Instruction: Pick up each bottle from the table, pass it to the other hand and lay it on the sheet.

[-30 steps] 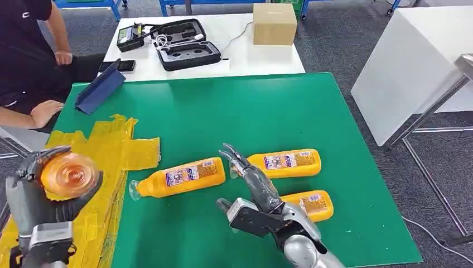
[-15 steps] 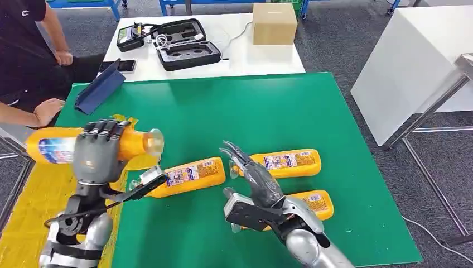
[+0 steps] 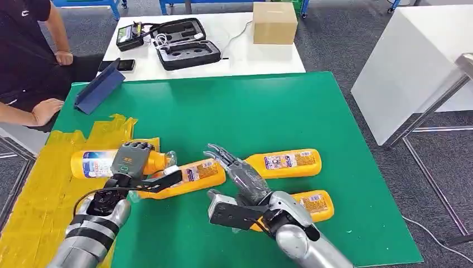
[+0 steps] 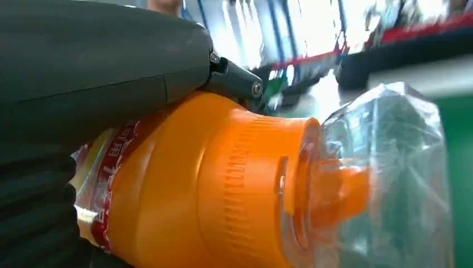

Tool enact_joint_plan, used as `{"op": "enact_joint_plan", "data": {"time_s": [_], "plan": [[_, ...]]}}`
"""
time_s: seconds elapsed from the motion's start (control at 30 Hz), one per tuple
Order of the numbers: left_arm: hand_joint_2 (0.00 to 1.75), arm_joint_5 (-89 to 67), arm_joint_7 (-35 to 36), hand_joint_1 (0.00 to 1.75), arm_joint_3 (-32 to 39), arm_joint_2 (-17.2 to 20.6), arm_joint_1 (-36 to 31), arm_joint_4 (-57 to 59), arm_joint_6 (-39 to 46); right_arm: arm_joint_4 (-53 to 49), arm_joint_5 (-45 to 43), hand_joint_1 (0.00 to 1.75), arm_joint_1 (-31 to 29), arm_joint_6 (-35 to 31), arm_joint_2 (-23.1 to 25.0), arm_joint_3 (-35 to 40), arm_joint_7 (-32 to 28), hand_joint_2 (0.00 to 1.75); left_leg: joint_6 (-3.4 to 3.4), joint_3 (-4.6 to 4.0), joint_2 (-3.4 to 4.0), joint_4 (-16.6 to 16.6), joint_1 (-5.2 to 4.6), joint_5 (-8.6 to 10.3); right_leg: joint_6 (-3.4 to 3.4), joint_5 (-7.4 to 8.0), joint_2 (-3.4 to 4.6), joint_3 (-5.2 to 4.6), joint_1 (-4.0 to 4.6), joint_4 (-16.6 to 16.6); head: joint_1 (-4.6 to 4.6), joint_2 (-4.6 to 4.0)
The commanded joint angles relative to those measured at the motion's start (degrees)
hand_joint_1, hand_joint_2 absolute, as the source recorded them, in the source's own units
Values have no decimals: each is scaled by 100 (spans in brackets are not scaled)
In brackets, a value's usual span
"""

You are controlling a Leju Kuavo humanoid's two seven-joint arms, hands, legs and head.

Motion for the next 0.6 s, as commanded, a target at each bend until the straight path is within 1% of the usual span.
{"op": "enact_joint_plan", "data": {"time_s": [0.03, 0.2, 0.23, 0.3, 0.33, 0.37, 0.4, 0.43, 0.5, 0.53, 0.6], "plan": [[175, 31, 71, 175, 152, 148, -821, 2190, 41, 798, -40, 0, -487, 75, 133, 367, 30, 0, -3, 11, 25, -4, 3, 1, -1, 6, 13, 7, 4, -5, 0, 0], [175, 42, 150, 175, 192, 139, -835, 2178, -49, 785, -64, 0, -480, 85, 121, 365, 25, 0, 0, 13, 1, -3, 1, 3, 0, 4, -2, 15, 2, -2, 0, 0], [175, 45, 197, 175, 226, 165, -840, 2189, -88, 810, -64, 0, -486, 85, 126, 377, 25, 0, -1, 16, 9, -3, 4, 3, -1, 6, 2, 17, 5, -5, -2, 0], [175, 138, 173, 175, 367, 227, -871, 2258, -216, 918, -65, 0, -533, 87, 149, 415, 25, 0, 1, 12, 0, -3, -1, 4, 0, 4, -2, 13, 0, 0, 0, 0], [175, 178, 155, 175, 412, 256, -893, 2297, -308, 957, -65, 0, -555, 89, 165, 423, 25, 0, 0, 14, 14, -3, 3, 5, -1, 9, 6, 13, 4, -3, 0, 0], [175, 259, 92, 3, 471, 274, -945, 2347, -478, 1072, -64, 0, -617, 98, 209, 440, 25, 0, -1, 14, 15, -4, 3, 6, -1, 9, 10, 13, 4, -2, 0, 0], [175, 430, -65, 0, 577, 275, -975, 2383, -665, 1148, -62, 0, -670, 103, 238, 452, 24, 0, -3, 16, 11, -3, 1, 7, -1, 7, 7, 15, 2, 1, 0, 0], [175, 688, -319, 0, 734, 274, -990, 2385, -834, 1219, -61, 0, -729, 131, 260, 467, 26, 0, -2, 21, 1, -3, 0, 6, -1, 4, 1, 21, 1, 3, 0, 0], [175, 1138, -845, 0, 924, 328, -969, 2284, -1180, 1399, -53, 0, -883, 175, 314, 505, 24, 0, -6, 23, 32, -3, 6, 8, -4, 14, 22, 16, 8, 1, 0, 0], [0, 1261, -998, 0, 905, 364, -928, 2138, -1317, 1524, -54, 0, -969, 201, 345, 509, 36, 0, -5, 32, 23, -5, 1, 8, -3, 10, 16, 25, 3, 3, 0, 0], [0, 1268, -998, 0, 895, 367, -920, 2104, -1332, 1543, -59, 0, -989, 206, 345, 498, 35, 0, -4, 42, 15, -6, -2, 6, -2, 7, 11, 31, 0, 9, 0, 0]]}}
